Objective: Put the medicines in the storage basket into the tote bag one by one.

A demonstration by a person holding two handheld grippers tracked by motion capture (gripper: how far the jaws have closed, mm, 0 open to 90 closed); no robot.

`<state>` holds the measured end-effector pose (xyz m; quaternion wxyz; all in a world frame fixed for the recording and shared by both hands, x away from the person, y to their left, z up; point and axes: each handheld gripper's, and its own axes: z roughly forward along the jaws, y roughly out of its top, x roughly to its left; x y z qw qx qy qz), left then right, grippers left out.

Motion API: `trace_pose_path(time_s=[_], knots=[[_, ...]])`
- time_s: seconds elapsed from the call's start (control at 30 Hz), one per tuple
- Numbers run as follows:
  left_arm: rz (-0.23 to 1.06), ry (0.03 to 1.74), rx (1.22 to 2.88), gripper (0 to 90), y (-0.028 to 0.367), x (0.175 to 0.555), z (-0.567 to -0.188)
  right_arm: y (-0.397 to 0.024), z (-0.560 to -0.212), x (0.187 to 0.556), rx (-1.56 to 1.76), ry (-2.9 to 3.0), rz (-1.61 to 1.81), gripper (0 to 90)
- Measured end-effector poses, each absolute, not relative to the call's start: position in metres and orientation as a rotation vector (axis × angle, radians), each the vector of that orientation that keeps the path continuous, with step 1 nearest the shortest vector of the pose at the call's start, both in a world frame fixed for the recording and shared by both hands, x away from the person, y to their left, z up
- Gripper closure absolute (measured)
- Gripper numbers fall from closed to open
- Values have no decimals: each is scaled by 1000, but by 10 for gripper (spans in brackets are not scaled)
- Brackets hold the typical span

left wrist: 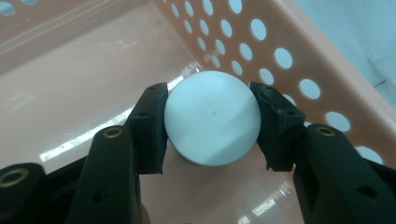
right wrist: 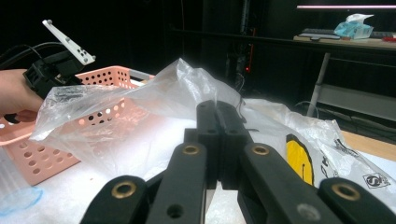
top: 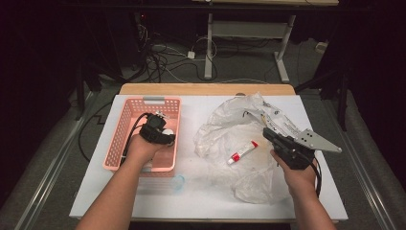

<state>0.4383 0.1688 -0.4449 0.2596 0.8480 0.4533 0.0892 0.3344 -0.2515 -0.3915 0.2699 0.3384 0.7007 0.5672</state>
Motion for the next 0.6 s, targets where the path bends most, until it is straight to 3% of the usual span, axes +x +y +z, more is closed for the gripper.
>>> trace_pose_path(time_s=[0.6], knots=[[307, 1175, 2146, 484, 181, 410, -412, -252, -390, 334, 899, 1884, 1529, 900]])
